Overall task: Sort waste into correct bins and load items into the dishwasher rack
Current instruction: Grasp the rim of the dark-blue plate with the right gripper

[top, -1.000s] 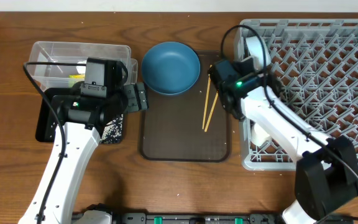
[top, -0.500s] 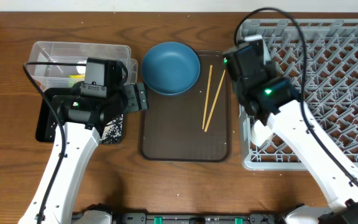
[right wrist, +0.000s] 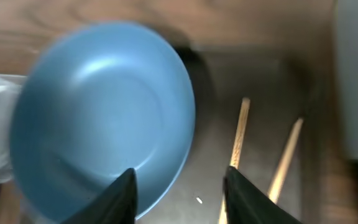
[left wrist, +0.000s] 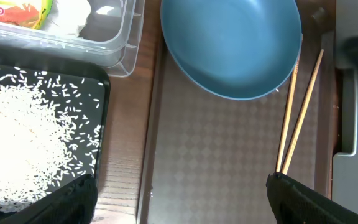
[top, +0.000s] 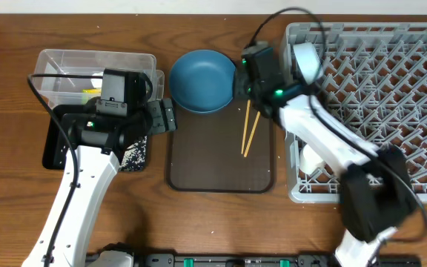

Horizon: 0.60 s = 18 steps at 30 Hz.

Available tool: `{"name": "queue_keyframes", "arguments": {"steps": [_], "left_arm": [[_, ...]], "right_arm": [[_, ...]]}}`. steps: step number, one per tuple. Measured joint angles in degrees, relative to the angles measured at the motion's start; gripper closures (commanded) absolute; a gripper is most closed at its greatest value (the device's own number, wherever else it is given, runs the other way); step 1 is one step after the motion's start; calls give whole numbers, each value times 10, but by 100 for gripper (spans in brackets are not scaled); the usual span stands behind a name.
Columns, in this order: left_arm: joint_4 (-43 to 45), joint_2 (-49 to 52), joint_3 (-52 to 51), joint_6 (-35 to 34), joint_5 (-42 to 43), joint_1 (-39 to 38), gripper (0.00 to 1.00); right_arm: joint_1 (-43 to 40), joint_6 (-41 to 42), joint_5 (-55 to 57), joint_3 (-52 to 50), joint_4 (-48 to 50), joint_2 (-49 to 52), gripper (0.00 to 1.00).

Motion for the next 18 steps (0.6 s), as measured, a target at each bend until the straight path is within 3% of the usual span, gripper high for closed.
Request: {"name": "queue_keyframes", "arguments": {"steps": [13, 18], "left_arm": [[0, 0, 0, 0, 0, 0, 10], [0, 0, 0, 0, 0, 0, 11]], "right_arm": [[0, 44, -31, 0, 33, 94, 72], [0, 50, -36, 0, 35, 111, 97]]}}
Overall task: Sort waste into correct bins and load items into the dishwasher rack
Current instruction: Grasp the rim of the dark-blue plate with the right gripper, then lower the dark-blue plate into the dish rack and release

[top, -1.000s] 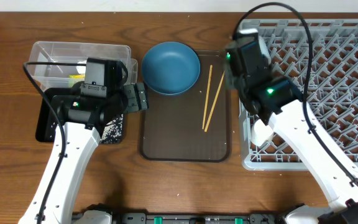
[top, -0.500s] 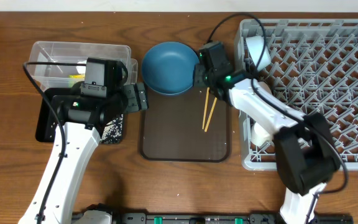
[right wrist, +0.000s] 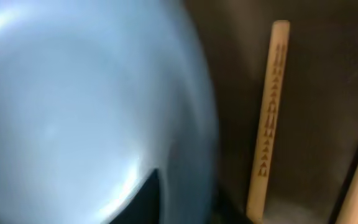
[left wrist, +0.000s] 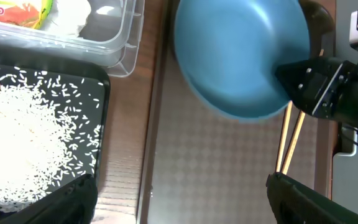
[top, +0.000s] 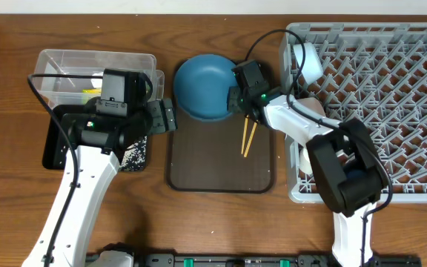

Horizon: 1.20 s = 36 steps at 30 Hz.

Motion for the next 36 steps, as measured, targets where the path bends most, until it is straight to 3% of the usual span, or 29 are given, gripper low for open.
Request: {"name": "queue_keyframes", "arguments": {"steps": [12, 19, 24, 30, 36], "left_arm": [[0, 0, 0, 0, 0, 0, 11], [0, 0, 0, 0, 0, 0, 11], [0, 0, 0, 0, 0, 0, 11], [0, 0, 0, 0, 0, 0, 11], [0, 0, 0, 0, 0, 0, 11]], "right_arm": [[-9, -10, -11, -1, -14, -20, 99], [-52, -65, 75, -6, -63, -210, 99], [-111, -123, 292, 2, -70, -362, 99], [-182, -298, 569, 4, -7, -391, 99], [-252, -496, 651, 1, 101, -334, 99]]}}
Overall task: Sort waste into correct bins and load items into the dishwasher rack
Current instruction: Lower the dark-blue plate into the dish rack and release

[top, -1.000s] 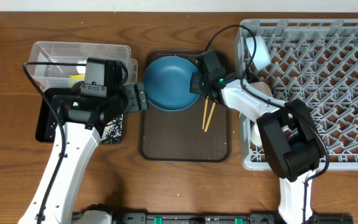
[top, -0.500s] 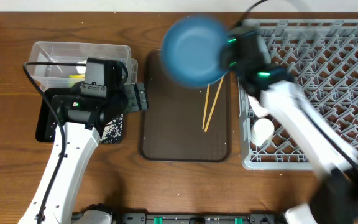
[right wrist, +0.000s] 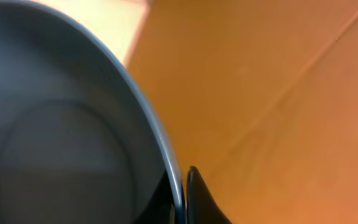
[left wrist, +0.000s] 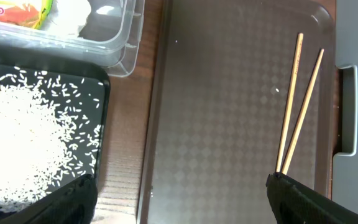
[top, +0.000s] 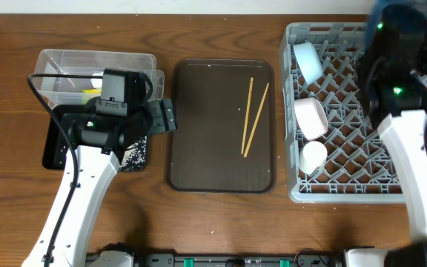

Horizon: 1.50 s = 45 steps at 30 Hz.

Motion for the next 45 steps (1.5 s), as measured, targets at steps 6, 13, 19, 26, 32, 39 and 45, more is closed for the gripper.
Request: {"name": "queue_keyframes", "arguments": {"steps": [6, 13, 19, 26, 32, 39, 45], "left_arm": [[0, 0, 0, 0, 0, 0, 11], [0, 0, 0, 0, 0, 0, 11], [0, 0, 0, 0, 0, 0, 11], [0, 0, 0, 0, 0, 0, 11], [0, 0, 0, 0, 0, 0, 11], [0, 0, 0, 0, 0, 0, 11], [0, 0, 0, 0, 0, 0, 11]], "right_arm": [[-59, -186, -7, -1, 147, 68, 99], [-89, -344, -65, -1, 178, 141, 99], [-89, -429, -96, -1, 220, 183, 99], [-103, -476, -135, -1, 219, 184, 99], [-113, -487, -153, -1, 151, 184, 99], [-112, -462, -164, 2, 120, 179, 82], [-112, -417, -172, 2, 106, 180, 9]]}}
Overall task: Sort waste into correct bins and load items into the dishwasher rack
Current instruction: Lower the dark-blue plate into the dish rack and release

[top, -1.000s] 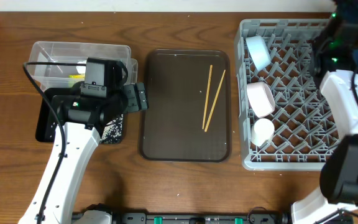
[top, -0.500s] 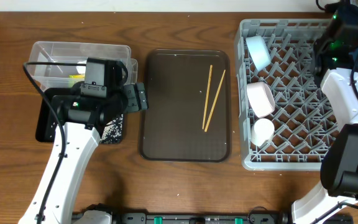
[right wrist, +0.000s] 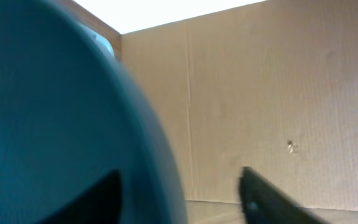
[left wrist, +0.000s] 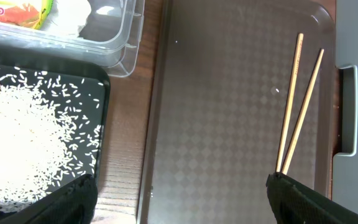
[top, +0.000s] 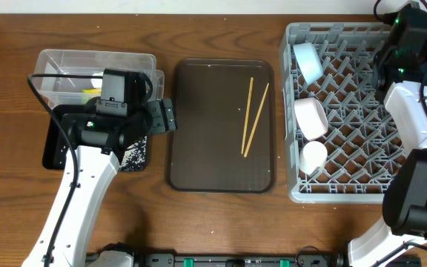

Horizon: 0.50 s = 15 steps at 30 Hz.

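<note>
The blue bowl (right wrist: 61,124) fills the left of the right wrist view, standing on edge. My right gripper (right wrist: 179,186) is open, its fingers wide apart with the bowl's rim between them. In the overhead view that gripper (top: 408,26) is over the far right corner of the grey dishwasher rack (top: 362,111), and the arm hides the bowl. Two wooden chopsticks (top: 252,117) lie on the brown tray (top: 206,148). My left gripper (left wrist: 179,199) is open and empty above the tray's left edge.
In the rack's left column are a white cup (top: 308,63), a white bowl (top: 311,117) and a second cup (top: 314,156). A clear bin (top: 65,67) with wrappers stands at the far left, with a black tray of rice (left wrist: 23,143) in front of it.
My right gripper, which was shut on the bowl's rim over the rack, now stands open with its fingers apart round the rim. It sits nearer the rack's far right corner. The left arm is unchanged.
The blue bowl sat at the tray's far edge with my open right gripper over its rim. Then the gripper was down at the rim. Later the bowl was off the tray, held over the rack. Now the gripper is open at the rack's far right corner.
</note>
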Available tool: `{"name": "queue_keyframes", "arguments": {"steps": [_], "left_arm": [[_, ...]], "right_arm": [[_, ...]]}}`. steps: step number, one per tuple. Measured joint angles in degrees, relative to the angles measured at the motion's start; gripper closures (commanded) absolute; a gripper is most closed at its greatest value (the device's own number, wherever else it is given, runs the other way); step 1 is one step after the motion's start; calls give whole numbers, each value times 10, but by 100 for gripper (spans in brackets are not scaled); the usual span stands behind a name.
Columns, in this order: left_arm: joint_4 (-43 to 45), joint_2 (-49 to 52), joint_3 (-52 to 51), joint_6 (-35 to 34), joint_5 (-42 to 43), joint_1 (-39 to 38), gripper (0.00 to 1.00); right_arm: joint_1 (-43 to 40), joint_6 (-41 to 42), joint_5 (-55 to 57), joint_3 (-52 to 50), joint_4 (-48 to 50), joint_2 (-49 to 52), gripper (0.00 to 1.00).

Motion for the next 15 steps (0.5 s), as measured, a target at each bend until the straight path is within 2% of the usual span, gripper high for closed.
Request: {"name": "queue_keyframes", "arguments": {"steps": [1, 5, 15], "left_arm": [[0, 0, 0, 0, 0, 0, 11], [0, 0, 0, 0, 0, 0, 11], [0, 0, 0, 0, 0, 0, 10]], "right_arm": [[2, 10, -1, 0, 0, 0, 6], [7, 42, -3, 0, -4, 0, 4], [24, 111, -14, 0, 2, -5, 4]]}}
